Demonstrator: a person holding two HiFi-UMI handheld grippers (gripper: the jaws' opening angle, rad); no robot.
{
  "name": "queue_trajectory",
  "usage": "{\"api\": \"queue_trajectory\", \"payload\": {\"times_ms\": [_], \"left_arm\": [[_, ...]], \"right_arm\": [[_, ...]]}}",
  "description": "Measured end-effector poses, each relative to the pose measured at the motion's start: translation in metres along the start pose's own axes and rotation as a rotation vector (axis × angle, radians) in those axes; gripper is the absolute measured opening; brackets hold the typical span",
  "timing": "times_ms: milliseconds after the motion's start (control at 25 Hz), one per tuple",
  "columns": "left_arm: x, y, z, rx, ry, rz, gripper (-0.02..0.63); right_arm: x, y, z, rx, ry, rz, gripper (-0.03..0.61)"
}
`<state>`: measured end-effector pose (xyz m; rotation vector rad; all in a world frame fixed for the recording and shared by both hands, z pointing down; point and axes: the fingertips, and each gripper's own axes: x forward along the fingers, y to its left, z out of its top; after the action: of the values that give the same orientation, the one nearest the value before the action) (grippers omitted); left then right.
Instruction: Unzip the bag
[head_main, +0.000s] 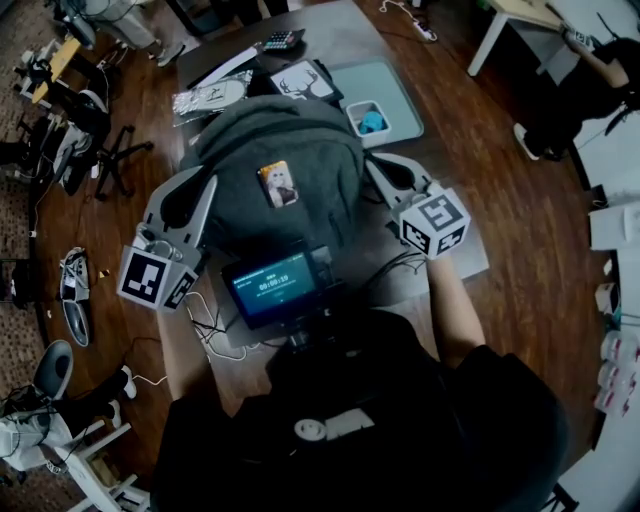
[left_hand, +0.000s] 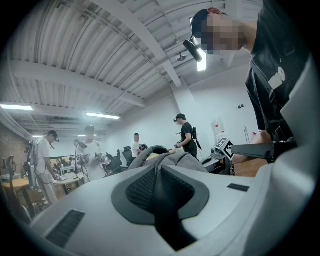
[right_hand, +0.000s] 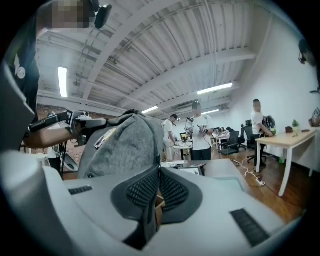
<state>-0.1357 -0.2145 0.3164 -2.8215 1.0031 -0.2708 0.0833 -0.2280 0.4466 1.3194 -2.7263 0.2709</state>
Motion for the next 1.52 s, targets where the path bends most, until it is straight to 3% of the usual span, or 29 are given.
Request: {"api": "queue_trajectory", "payload": {"times_ms": [200,440,600,760,1000,1200,1360,1520], "left_arm": [[-0.001,0.001,-0.002,-0.002,-0.004,0.003,0.041],[0.000,0.003,0.000,-0.011,-0.015,0.014,0.041],[0.000,0.003,0.000,-0.006,-0.024,0.009,0.041],[0.000,0.001,0.001,-0.002,-0.028,0.006,0.041],[0.000,0.002,0.000,-0.013,-0.023,0.015,0.041],[0.002,0.000,-0.001,-0.007,-0.017,0.007,0.041],[0.002,0.001,0.000,-0.011,-0.021,0.015,0.041],[0.004,0.001,-0.001,-0.017,-0.017,0.012,0.041]], "right_arm": [[0.001,0.001,0.004,-0.060,0.010,0.020,0.022],[0.009,-0.003,0.004,-0.295,0.106,-0.026,0.035],[0.014,-0.005,0.005,-0.379,0.174,-0.031,0.074],[0.019,-0.005,0.001,-0.483,0.245,-0.026,0.063],[0.016,-0.006,0.001,-0.428,0.261,-0.043,0.054],[0.007,-0.003,0.004,-0.336,0.214,-0.032,0.052],[0.007,0.001,0.007,-0.374,0.217,-0.038,0.018],[0.008,-0.003,0.000,-0.338,0.204,-0.085,0.017]]}}
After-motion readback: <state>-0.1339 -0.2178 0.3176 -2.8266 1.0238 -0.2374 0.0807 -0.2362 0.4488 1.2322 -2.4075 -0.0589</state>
